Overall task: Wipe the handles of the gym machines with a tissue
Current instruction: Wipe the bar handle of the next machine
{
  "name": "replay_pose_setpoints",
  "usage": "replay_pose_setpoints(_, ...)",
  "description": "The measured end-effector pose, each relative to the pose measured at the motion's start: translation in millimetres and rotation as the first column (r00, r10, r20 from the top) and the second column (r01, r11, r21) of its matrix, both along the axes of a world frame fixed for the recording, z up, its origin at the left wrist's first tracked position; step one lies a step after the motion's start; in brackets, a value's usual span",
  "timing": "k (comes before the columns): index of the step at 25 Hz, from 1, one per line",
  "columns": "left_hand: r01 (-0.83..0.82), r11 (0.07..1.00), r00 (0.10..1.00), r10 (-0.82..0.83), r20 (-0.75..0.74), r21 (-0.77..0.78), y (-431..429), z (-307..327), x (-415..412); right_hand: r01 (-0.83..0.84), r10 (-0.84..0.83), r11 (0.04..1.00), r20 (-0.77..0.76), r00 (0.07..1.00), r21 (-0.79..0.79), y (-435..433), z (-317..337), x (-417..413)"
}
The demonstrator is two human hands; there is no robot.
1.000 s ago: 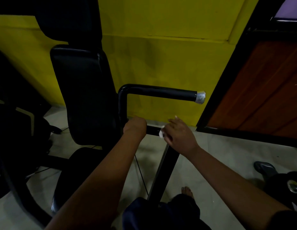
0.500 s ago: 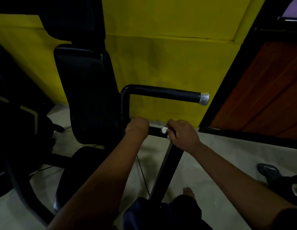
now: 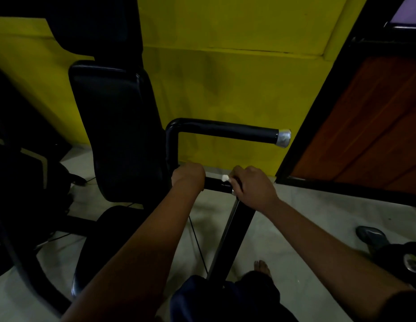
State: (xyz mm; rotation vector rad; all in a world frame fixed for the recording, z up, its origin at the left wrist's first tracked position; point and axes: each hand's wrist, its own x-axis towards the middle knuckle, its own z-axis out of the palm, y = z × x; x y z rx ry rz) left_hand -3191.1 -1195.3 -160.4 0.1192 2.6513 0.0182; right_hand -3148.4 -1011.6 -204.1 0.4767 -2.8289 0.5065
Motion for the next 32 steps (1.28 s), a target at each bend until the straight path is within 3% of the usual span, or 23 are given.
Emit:
replay_pose_setpoints(2, 0.070, 0.991, 0.994, -0.079, -0.073, -0.115, 1.6, -1.6, 3.8, -0.207, 0.204, 0.978, -0.347, 0.916, 0.027, 8.6, -15.0, 24.3)
replay_pose_setpoints(4, 0.186, 0.954, 0.962, -0.225, -0.154, -0.235, 4.5, -5.4, 8.7, -0.328, 0.351, 0.936, -0.436, 0.829, 0.131, 13.6, -32.7, 37.0)
replay_pose_setpoints(6, 0.261, 0.927, 0.924, -0.321, -0.210, -0.269, 4.8, -10.2, 13.9, -0.366, 0.403, 0.915, -0.417, 0.815, 0.169, 15.5, -49.1, 43.2)
replay_pose_setpoints(10, 0.243, 0.949, 0.952, -0.273, -0.140, -0.199, 3.8, -2.6, 10.2, -0.333, 0.367, 0.930, -0.417, 0.831, 0.154, 6.7, -51.9, 50.5)
replay_pose_setpoints(13, 0.320, 0.939, 0.944, -0.328, -0.043, -0.127, 17.4, 5.9, 16.7, -0.164, 0.163, 0.986, -0.410, 0.897, 0.034, 22.3, -36.0, 52.1)
replay_pose_setpoints(16, 0.358, 0.933, 0.933, -0.354, -0.065, 0.050, 33.9, 6.1, 27.6, -0.073, 0.027, 0.991, -0.363, 0.931, -0.113, 36.3, -30.1, 56.9)
replay_pose_setpoints(18, 0.315, 0.943, 0.947, -0.306, -0.096, 0.105, 40.6, 9.1, 25.3, -0.134, 0.116, 0.991, -0.382, 0.917, -0.019, 21.1, -34.2, 54.3)
replay_pose_setpoints(21, 0.271, 0.962, 0.962, -0.269, -0.052, 0.043, 45.3, 20.4, 23.1, -0.235, 0.286, 0.956, -0.378, 0.881, 0.177, 7.5, -41.5, 49.8)
replay_pose_setpoints(23, 0.250, 0.966, 0.968, -0.250, -0.004, 0.066, 45.5, 25.2, 21.7, -0.237, 0.293, 0.953, -0.388, 0.874, 0.188, 25.5, -42.3, 56.1)
replay_pose_setpoints(26, 0.208, 0.972, 0.977, -0.211, 0.013, 0.113, 44.3, 24.5, 21.3, -0.107, 0.128, 0.992, -0.449, 0.884, 0.071, 49.3, -48.3, 80.4)
replay_pose_setpoints(29, 0.247, 0.963, 0.968, -0.249, 0.009, 0.107, 44.0, 22.6, 17.5, 0.186, -0.216, 0.975, -0.336, 0.917, -0.118, 16.2, -45.3, 62.6)
replay_pose_setpoints(30, 0.257, 0.961, 0.966, -0.258, 0.003, 0.099, 44.0, 22.2, 16.0, 0.230, -0.265, 0.961, -0.272, 0.925, -0.154, 2.3, -36.8, 50.7)
replay_pose_setpoints(32, 0.271, 0.960, 0.962, -0.271, -0.005, 0.073, 43.9, 21.3, 15.1, 0.152, -0.179, 0.981, -0.256, 0.950, -0.123, -4.1, -24.1, 35.8)
